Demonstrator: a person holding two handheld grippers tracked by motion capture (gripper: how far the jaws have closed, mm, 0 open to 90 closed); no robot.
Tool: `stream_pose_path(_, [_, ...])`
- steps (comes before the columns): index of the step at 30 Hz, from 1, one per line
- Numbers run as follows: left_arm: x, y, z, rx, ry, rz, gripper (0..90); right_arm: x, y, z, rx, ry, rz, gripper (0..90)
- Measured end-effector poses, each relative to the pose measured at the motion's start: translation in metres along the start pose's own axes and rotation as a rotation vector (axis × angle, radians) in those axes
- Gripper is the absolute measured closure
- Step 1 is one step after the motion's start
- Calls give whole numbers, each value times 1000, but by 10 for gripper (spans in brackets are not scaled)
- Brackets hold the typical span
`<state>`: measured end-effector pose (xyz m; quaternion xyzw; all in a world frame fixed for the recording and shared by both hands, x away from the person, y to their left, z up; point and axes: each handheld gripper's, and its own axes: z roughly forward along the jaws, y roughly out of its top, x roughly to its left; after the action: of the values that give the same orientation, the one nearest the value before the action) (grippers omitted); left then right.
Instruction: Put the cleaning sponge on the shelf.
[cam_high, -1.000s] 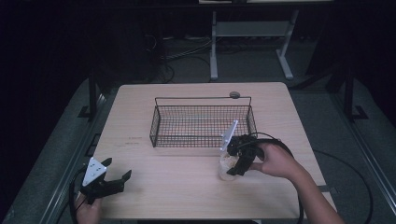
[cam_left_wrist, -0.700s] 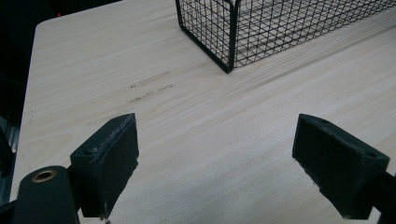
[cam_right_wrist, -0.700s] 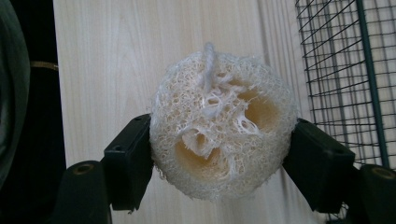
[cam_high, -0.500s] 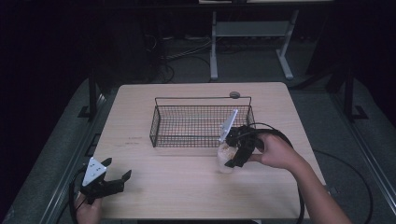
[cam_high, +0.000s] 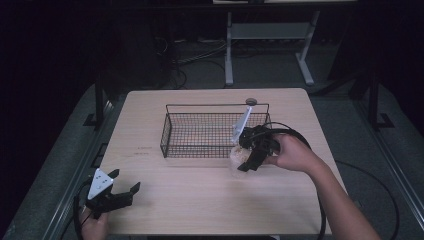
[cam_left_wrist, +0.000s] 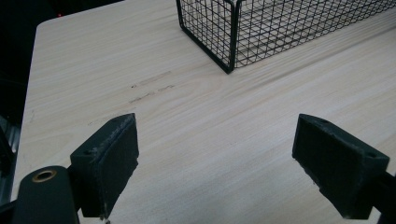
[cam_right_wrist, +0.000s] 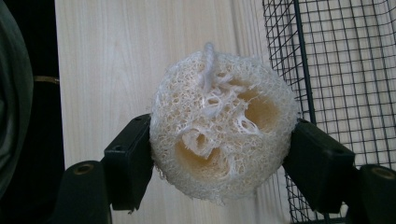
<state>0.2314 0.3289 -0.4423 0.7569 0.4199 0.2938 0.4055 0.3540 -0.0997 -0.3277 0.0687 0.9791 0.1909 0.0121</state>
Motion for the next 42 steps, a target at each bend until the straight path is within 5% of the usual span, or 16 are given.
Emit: stream_pose_path(42, [1,0,-1,0,1,-4,137,-29,33,-22,7,-9,-10,284])
